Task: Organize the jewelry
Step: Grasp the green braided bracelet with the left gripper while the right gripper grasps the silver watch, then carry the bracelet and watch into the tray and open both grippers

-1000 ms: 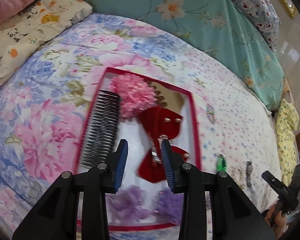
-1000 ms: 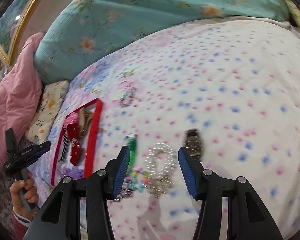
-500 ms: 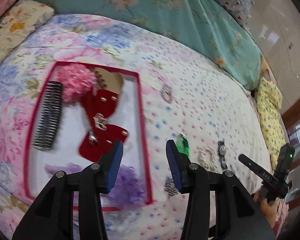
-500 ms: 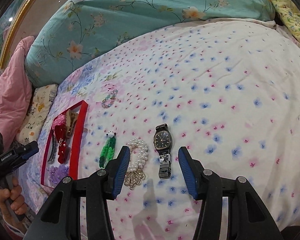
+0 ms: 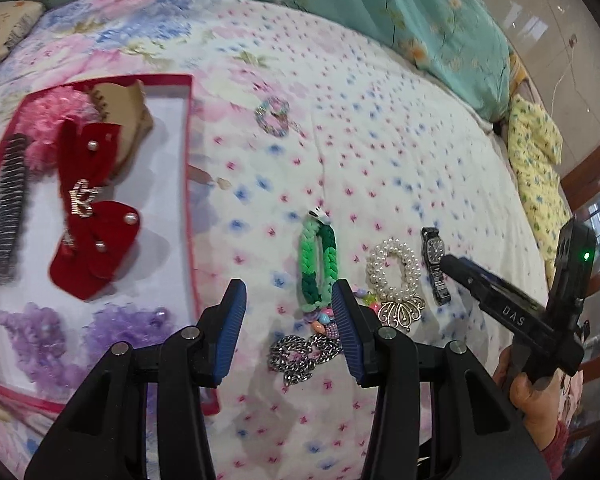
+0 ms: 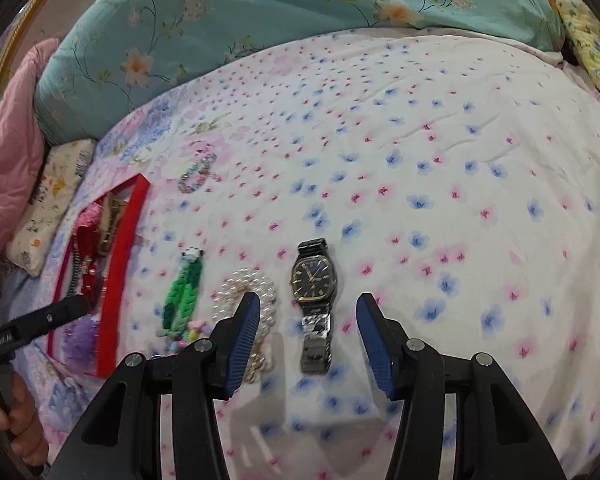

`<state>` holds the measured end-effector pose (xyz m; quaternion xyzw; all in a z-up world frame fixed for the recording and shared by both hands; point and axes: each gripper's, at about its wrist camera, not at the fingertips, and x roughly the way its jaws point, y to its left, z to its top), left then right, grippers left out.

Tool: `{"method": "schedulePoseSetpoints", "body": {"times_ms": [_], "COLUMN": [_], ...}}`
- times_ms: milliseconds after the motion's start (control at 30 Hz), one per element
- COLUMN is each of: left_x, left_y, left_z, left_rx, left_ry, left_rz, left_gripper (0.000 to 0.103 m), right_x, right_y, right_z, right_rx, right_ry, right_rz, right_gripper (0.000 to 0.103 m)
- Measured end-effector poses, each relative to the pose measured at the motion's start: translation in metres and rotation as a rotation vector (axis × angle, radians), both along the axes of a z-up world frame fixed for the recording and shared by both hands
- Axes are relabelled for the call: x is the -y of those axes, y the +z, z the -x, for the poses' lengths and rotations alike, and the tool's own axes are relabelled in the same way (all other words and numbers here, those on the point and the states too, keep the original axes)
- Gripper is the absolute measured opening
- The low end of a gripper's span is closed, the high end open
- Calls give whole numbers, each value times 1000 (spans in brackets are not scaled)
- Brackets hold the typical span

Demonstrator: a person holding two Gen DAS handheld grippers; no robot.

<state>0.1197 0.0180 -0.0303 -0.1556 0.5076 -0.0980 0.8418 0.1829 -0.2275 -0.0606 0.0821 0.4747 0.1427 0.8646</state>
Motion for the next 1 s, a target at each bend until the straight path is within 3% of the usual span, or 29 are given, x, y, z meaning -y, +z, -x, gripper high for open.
{"method": "schedulePoseSetpoints", "body": {"times_ms": [433, 533, 600, 700, 733, 800, 1000], "left_x": [41, 48, 52, 57, 57, 56, 40], "left_y": [-39, -47, -52, -54, -54, -55, -48], "left_z": [-34, -41, -46, -50, -51, -53, -46], "left_rx": [-84, -99, -104, -75, -67, -63, -56], "left_ry": [-64, -75, -83, -99, -102, -105, -88], "left_rz": [-30, -39, -43, -65, -69, -73, 1], "left_gripper": [43, 43, 43, 42, 39, 18, 16], "right_x": [-22, -23, -21, -16, -16, -13, -9], "right_y": [-15, -16, -16, -14, -14, -11, 3], "right_z": [-16, -15, -16, -16, -15, -14, -8], "right_rx": [24, 38, 45, 46, 47, 46, 58], "right_ry": [35, 28, 23, 17, 15, 12, 13], "right_rz": [142, 174, 178, 153, 147, 114, 32], "right_gripper": [51, 44, 31, 31, 31, 31, 31]}}
